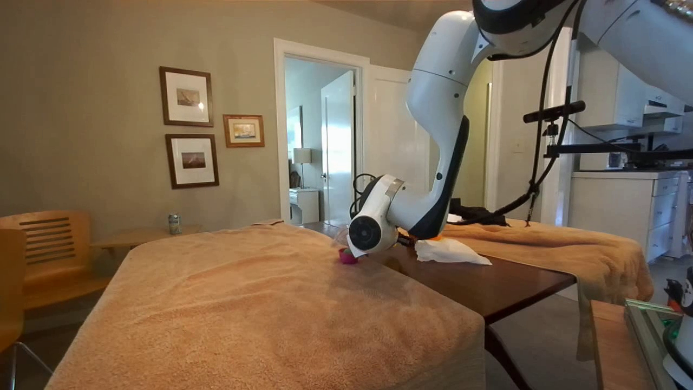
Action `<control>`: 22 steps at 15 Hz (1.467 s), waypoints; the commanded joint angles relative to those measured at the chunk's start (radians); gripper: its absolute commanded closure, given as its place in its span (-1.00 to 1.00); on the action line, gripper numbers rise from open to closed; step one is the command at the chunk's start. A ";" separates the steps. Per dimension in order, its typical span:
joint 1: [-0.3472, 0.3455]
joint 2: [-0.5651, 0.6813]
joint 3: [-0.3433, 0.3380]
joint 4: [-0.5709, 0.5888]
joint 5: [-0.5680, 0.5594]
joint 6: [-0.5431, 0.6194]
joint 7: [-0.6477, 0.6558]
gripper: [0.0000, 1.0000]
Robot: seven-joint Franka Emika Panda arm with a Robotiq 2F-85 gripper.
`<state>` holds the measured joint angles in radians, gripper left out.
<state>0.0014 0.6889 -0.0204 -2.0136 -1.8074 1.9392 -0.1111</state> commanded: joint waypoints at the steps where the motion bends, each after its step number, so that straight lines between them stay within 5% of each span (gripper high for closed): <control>1: 0.013 0.026 0.000 -0.008 -0.066 -0.048 0.035 0.29; 4: 0.007 0.031 0.008 -0.008 -0.058 -0.048 0.034 0.29; 5: -0.004 0.029 0.015 0.001 -0.025 -0.032 0.003 -0.21; 9: -0.004 0.030 0.016 0.001 -0.025 -0.032 0.003 -0.21; 10: -0.004 0.030 0.016 0.001 -0.025 -0.032 0.003 0.29; 15: -0.007 0.030 0.016 0.000 -0.027 -0.029 0.001 0.29; 16: -0.009 0.027 0.016 -0.002 -0.036 -0.021 0.002 -0.71; 18: -0.006 0.027 0.017 0.002 -0.027 -0.030 -0.001 -0.85; 19: -0.007 0.030 0.018 0.002 -0.023 -0.031 0.003 -0.48; 22: -0.007 0.030 0.018 0.003 -0.023 -0.031 0.003 -0.84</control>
<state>0.0029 0.7186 -0.0131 -2.0122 -1.8293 1.9150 -0.1053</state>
